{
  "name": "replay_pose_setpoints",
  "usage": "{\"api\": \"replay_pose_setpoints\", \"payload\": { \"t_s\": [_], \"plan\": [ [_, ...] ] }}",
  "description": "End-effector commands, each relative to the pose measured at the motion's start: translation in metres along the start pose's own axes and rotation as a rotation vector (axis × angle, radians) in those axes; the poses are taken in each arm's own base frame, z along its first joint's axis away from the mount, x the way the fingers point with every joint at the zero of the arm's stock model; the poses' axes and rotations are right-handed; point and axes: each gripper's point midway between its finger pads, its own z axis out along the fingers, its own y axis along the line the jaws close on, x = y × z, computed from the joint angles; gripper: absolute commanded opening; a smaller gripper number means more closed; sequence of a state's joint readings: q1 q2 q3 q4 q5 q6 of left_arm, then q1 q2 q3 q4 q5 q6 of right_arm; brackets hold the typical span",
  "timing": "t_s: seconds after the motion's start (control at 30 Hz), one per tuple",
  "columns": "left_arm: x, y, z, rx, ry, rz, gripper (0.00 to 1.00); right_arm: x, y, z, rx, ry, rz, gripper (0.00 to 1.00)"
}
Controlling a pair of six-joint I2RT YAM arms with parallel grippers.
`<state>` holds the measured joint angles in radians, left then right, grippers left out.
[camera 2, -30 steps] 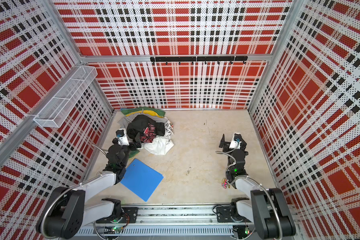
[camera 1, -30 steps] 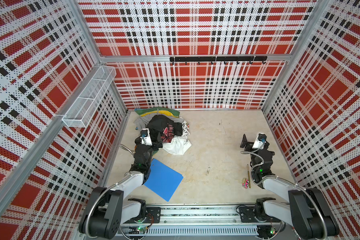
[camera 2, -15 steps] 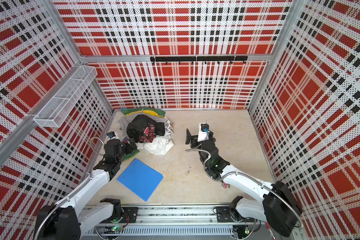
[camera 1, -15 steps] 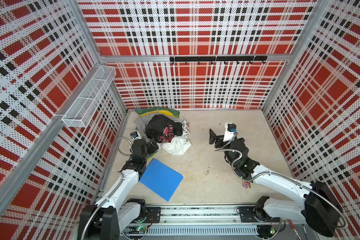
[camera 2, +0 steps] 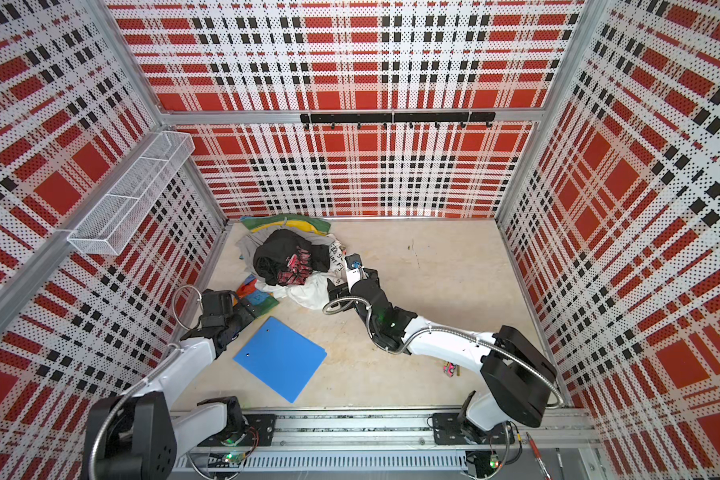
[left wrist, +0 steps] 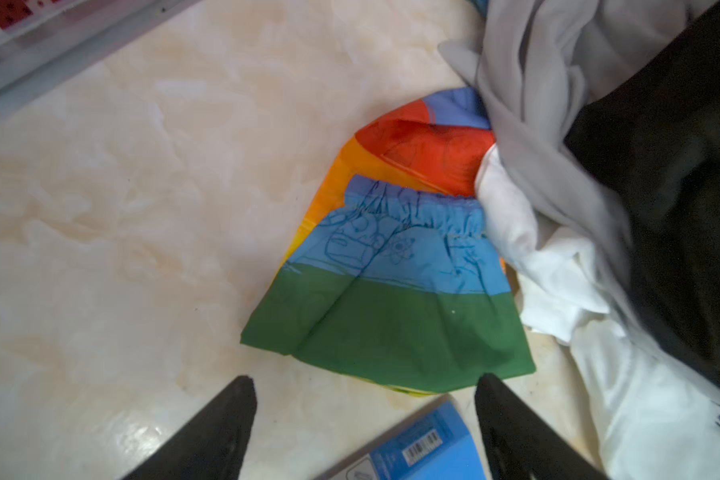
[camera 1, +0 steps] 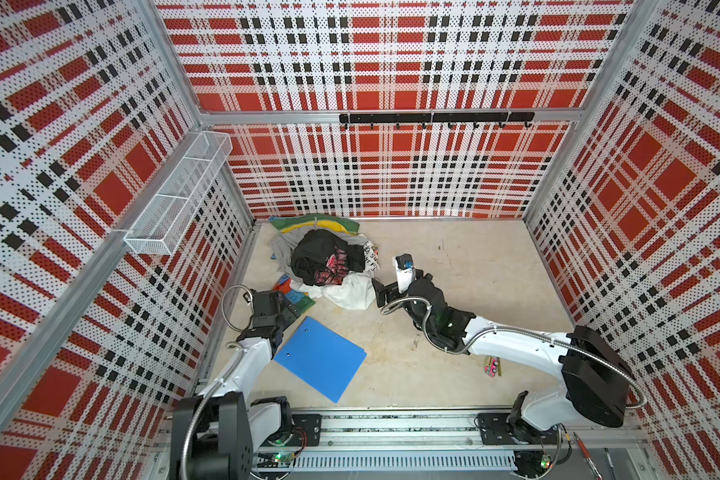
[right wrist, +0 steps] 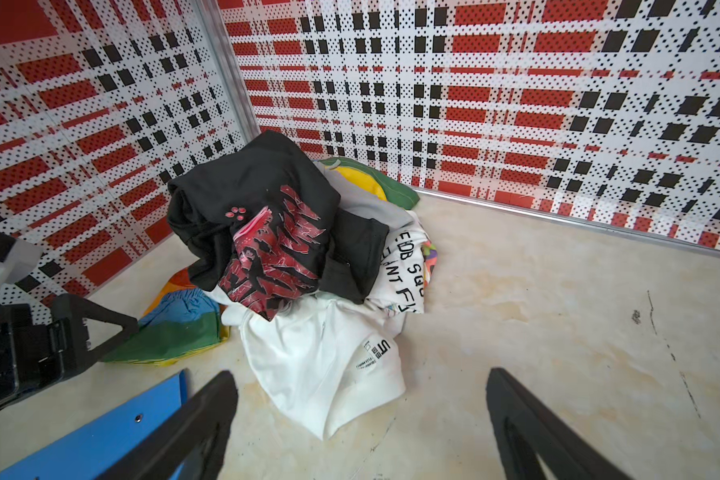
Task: Pick out a specific cloth from the pile
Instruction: 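Lower the left gripper onto the rainbow cloth while the right reaches toward the pile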
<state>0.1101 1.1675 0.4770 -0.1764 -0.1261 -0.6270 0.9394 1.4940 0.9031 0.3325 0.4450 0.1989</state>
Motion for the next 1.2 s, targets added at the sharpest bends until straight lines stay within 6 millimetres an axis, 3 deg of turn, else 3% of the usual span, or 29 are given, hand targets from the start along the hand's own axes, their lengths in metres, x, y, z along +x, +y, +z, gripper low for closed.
{"api": "replay_pose_setpoints", "payload": {
  "t_s": [0.0,0.3,0.47,0.73,0.83,1.07,1.17],
  "plan": [
    [-0.008,-0.007,0.005,0.009,0.011,-0.018,0.84,-0.025,-0.003,-0.007,0.021,-0.059,0.023,1.00],
    [-0.008,-0.010,0.029,-0.065,0.109,0.035,0.80,-0.017,-0.007,-0.009,0.033,-0.047,0.026,1.00],
    [-0.005,-0.011,0.040,-0.102,0.120,0.084,0.66,-0.015,-0.011,-0.013,0.046,-0.044,0.022,1.00],
    [0.001,-0.020,0.048,-0.157,0.142,0.153,0.59,-0.017,-0.016,-0.016,0.067,-0.050,0.012,1.00],
    [0.001,-0.019,0.049,-0.194,0.146,0.161,0.48,-0.018,-0.017,-0.016,0.071,-0.053,0.011,1.00],
    [0.007,-0.020,0.052,-0.228,0.164,0.182,0.45,-0.018,-0.023,-0.018,0.103,-0.057,0.000,1.00],
    [0.011,-0.020,0.054,-0.234,0.173,0.184,0.36,-0.017,-0.025,-0.019,0.109,-0.058,-0.002,1.00]
  ]
}}
